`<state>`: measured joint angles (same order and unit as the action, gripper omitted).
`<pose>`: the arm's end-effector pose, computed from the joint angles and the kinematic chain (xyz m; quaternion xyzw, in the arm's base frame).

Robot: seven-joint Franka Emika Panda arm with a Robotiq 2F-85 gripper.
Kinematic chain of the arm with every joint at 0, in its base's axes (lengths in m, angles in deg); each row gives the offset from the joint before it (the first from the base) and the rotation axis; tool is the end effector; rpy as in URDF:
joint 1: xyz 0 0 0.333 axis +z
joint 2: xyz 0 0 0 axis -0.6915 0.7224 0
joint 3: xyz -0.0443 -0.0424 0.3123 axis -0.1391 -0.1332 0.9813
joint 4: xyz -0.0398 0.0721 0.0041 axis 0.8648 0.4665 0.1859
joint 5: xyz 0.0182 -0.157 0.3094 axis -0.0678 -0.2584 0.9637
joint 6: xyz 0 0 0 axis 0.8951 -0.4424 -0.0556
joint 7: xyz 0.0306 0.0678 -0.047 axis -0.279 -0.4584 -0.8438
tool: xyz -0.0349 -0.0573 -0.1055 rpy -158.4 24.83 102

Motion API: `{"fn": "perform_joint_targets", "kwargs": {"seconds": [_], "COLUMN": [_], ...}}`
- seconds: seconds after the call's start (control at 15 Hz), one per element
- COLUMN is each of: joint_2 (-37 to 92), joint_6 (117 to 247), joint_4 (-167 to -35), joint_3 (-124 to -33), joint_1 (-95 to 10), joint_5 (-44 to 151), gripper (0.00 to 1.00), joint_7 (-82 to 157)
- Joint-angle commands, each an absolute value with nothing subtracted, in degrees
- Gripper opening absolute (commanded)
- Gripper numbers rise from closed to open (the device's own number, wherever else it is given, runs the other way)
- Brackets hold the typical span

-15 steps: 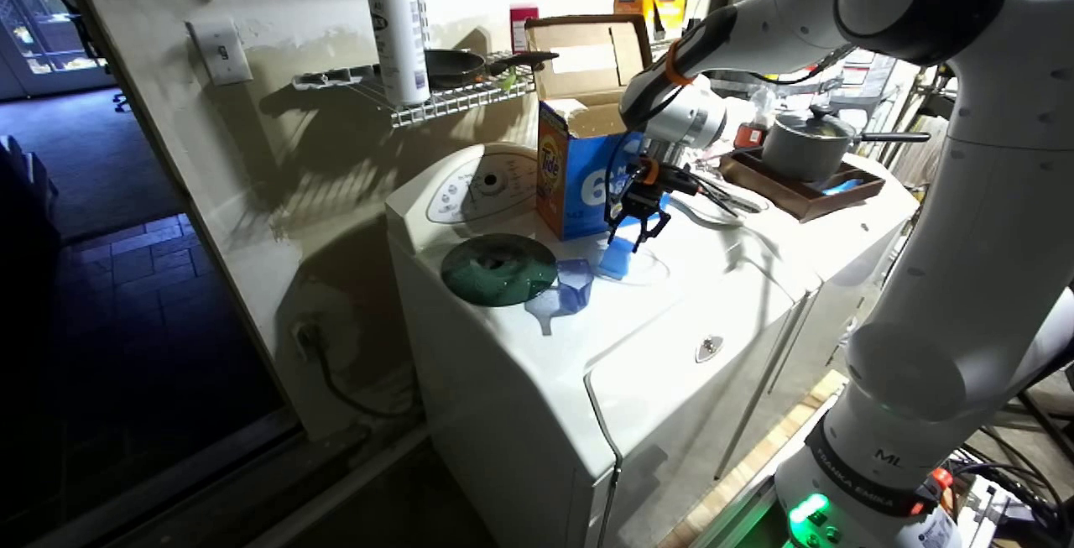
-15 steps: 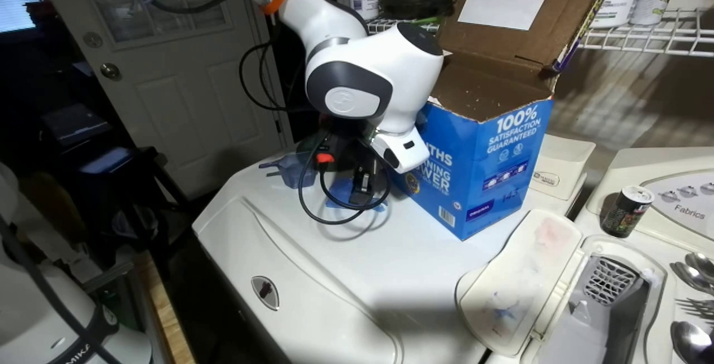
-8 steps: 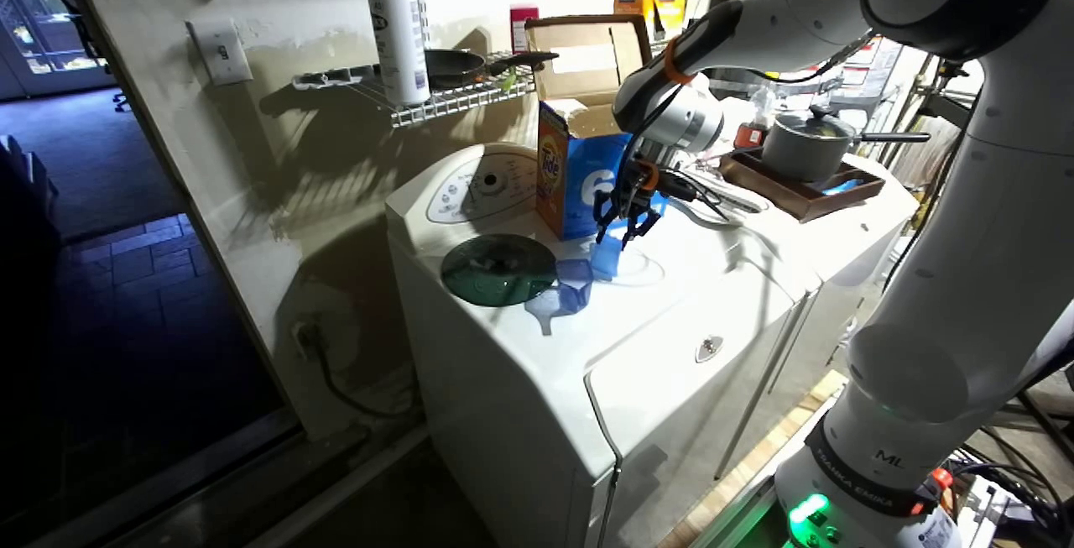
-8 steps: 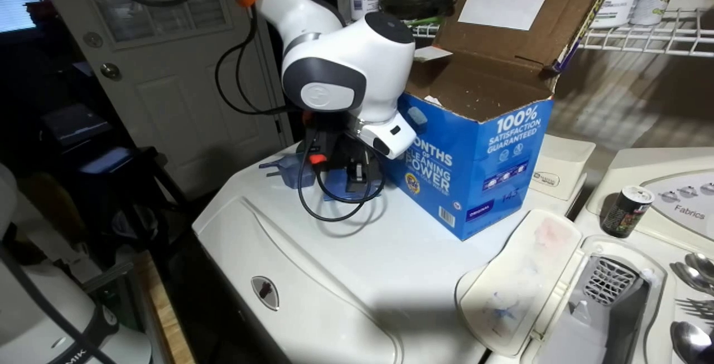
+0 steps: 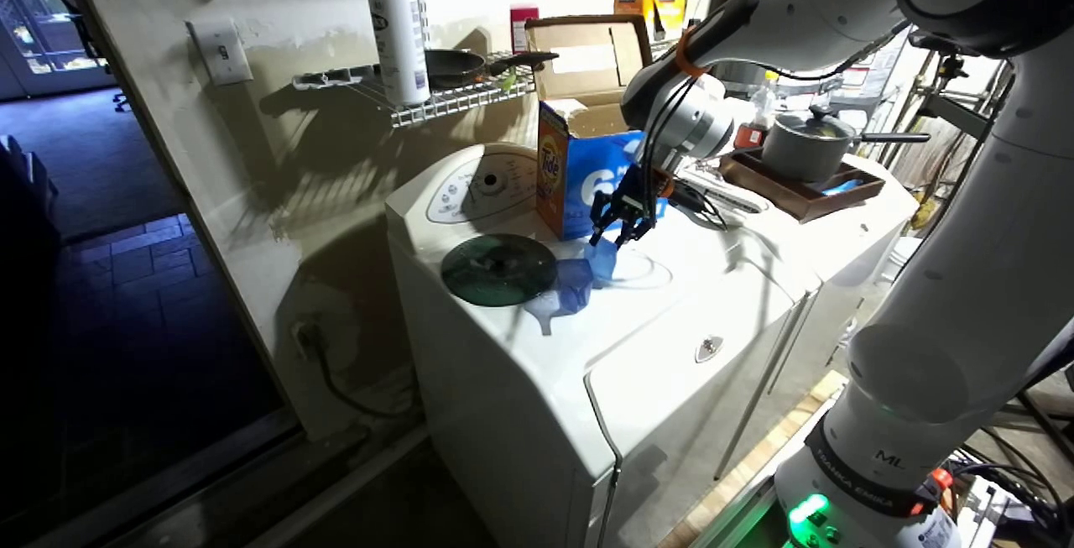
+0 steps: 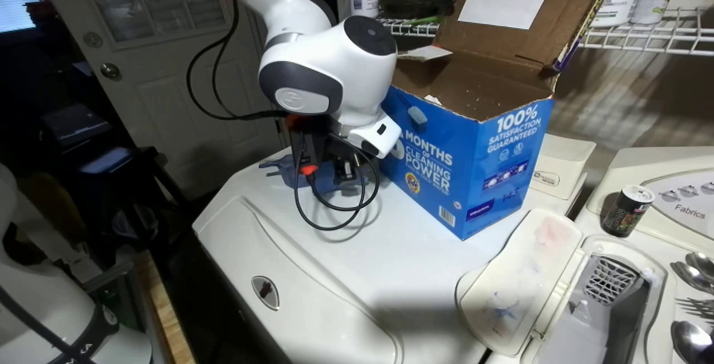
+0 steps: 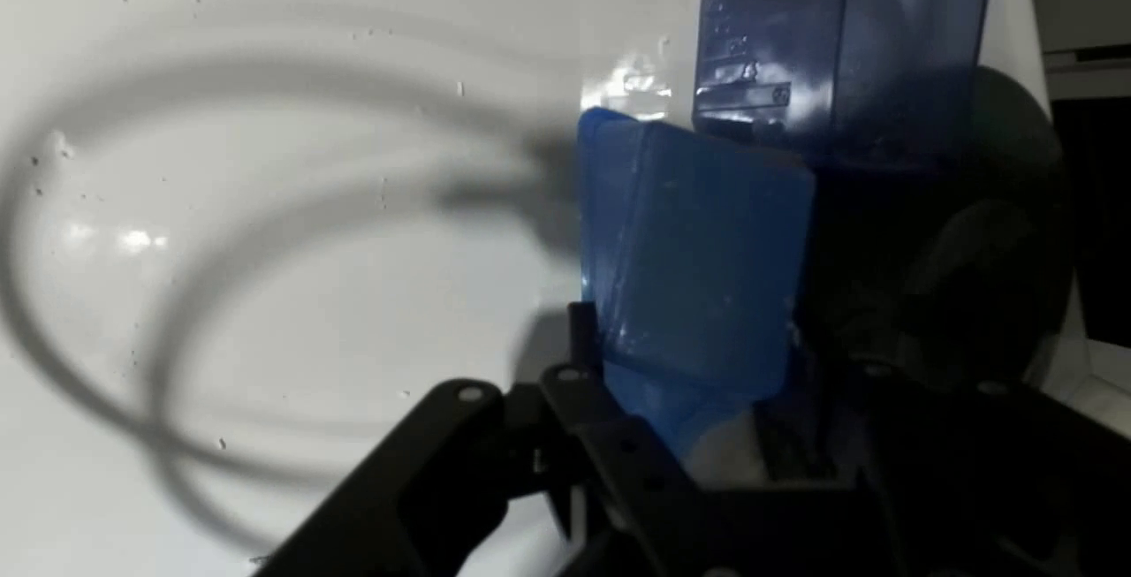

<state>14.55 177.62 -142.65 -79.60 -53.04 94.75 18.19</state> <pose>0.4582 -0.0894 0.3213 -0.9430 0.2266 0.0025 0.2438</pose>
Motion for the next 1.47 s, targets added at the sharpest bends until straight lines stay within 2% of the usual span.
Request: {"fn": "perform_joint_targets", "kwargs": {"seconds": [0.0,0.27,0.73,0.87,1.4], "joint_2": [10.63,8.12,4.82,4.38,6.58], "joint_6": [177.46,176.58,174.57,173.64,170.98], "joint_4": [-146.43,-148.44,-150.15,-150.13,-148.23], "joint_3": [-80.21,-80.87,-82.7,-83.22,-83.89], "joint_1": [-52.64,-52.58,-52.34,-52.26,-52.16], "joint_5": [97.46,98.55,99.98,101.15,104.51], "gripper": [0.48,0.44,0.45,0.49,0.48], "joint_7": [12.59,8.29,2.81,1.12,-2.96]}}
